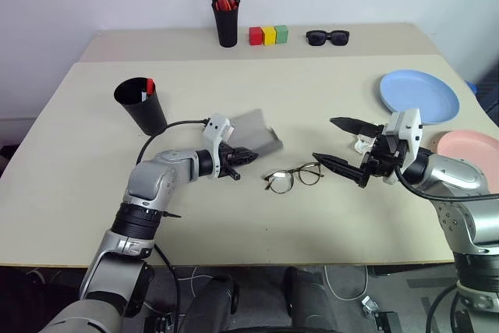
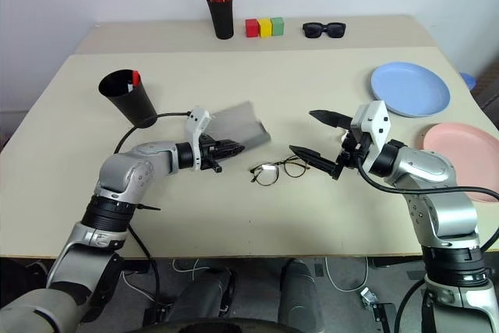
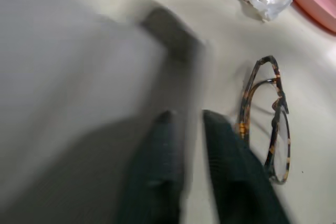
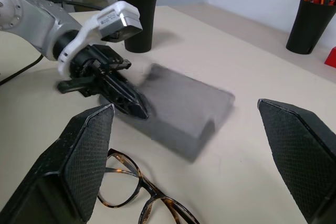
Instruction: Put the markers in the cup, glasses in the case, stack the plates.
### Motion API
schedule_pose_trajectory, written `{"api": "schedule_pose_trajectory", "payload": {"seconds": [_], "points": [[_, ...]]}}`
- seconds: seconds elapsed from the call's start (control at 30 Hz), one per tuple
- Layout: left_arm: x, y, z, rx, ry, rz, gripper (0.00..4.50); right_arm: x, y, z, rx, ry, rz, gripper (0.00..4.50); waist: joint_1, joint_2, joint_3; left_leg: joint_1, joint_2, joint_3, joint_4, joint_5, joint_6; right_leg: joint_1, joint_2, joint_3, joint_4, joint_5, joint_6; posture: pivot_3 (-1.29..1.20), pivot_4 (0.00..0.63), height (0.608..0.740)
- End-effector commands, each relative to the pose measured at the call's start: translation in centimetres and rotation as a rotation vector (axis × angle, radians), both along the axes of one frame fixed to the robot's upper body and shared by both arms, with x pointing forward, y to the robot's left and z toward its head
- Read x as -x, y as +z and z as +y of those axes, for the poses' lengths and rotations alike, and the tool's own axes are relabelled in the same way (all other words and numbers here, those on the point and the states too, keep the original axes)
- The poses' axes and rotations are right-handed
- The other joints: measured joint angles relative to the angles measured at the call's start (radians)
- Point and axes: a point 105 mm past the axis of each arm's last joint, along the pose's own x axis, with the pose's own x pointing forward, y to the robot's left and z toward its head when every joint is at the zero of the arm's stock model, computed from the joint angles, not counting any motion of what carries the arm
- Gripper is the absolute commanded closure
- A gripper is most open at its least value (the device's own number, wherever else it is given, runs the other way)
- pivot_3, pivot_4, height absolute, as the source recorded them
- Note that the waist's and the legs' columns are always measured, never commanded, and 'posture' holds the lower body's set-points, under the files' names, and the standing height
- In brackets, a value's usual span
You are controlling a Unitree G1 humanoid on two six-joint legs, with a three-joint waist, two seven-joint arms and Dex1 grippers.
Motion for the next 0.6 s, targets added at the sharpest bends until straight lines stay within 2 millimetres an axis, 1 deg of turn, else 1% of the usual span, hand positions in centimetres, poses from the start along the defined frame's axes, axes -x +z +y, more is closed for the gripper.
{"api": "schedule_pose_trajectory", "payload": {"seconds": [0.03, 0.17, 0.27, 0.3, 0.37, 0.4, 0.47, 0.53, 0.6], "points": [[0.2, 0.3, 0.6, -0.042, -0.012, -0.018, 4.41, 0.1, 1.5, 0.4, -0.001, 0.011, -0.076, 0.0, -0.001, 0.0, 0.0, 0.0, 0.0, 0.0, 0.0, 0.0, 0.0, 0.0, 0.0, 0.0, 0.0, 0.0, 0.0, 0.0, 0.15, 0.74], [0.1, 1.2, 1.9, -0.06, -0.039, -0.041, 4.41, -0.1, 1.7, 0.4, -0.003, 0.007, -0.083, 0.0, -0.003, 0.0, 0.0, 0.0, 0.0, 0.0, 0.0, 0.0, 0.0, 0.0, 0.001, 0.0, 0.0, 0.0, 0.0, 0.0, 0.15, 0.74], [0.2, 2.1, 3.5, -0.084, -0.131, -0.079, 4.41, -0.2, 1.6, 0.5, -0.003, 0.008, -0.084, 0.0, -0.004, 0.0, 0.0, 0.0, 0.0, 0.0, 0.0, 0.0, 0.0, 0.0, 0.001, 0.0, 0.0, 0.0, 0.0, 0.0, 0.15, 0.74], [0.5, 2.4, 4.0, -0.098, -0.192, -0.118, 4.41, -0.3, 1.6, 0.5, -0.002, 0.009, -0.085, 0.0, -0.004, 0.0, 0.0, 0.0, 0.0, 0.0, 0.0, 0.0, 0.0, -0.001, 0.002, 0.0, 0.0, 0.0, 0.0, 0.0, 0.15, 0.74], [1.2, 2.4, 5.7, -0.157, -0.327, -0.163, 4.41, -0.4, 1.6, 0.5, -0.002, 0.012, -0.089, 0.0, -0.005, 0.0, 0.0, 0.0, 0.0, 0.001, 0.0, 0.0, 0.0, -0.001, 0.001, 0.0, 0.0, 0.0, 0.0, 0.0, 0.15, 0.74], [1.4, 2.3, 6.2, -0.182, -0.379, -0.182, 4.41, -0.5, 1.6, 0.6, -0.001, 0.013, -0.091, 0.0, -0.006, 0.001, 0.0, 0.0, 0.0, 0.001, 0.0, 0.0, 0.0, -0.001, 0.002, 0.001, 0.0, 0.0, 0.0, 0.0, 0.15, 0.74], [1.5, 1.9, 7.3, -0.219, -0.423, -0.158, 4.41, -0.5, 1.7, 0.6, 0.001, 0.016, -0.094, 0.0, -0.003, 0.001, 0.0, 0.0, 0.0, 0.001, 0.0, 0.0, 0.0, -0.001, 0.002, 0.001, -0.001, 0.0, -0.001, 0.0, 0.15, 0.74], [1.7, 2.4, 7.3, -0.168, -0.486, -0.181, 4.41, -0.6, 1.7, 0.6, 0.004, 0.018, -0.096, 0.0, -0.001, 0.001, 0.0, -0.001, 0.0, 0.001, 0.0, 0.0, 0.0, -0.001, 0.002, 0.001, -0.001, 0.0, -0.001, 0.0, 0.15, 0.74], [1.6, 2.4, 7.5, -0.171, -0.509, -0.195, 4.41, -0.6, 1.7, 0.6, 0.005, 0.019, -0.096, 0.0, 0.002, 0.0, 0.0, -0.001, 0.001, 0.001, 0.0, 0.0, 0.0, -0.001, 0.002, 0.001, -0.001, 0.0, -0.001, 0.0, 0.15, 0.74]]}}
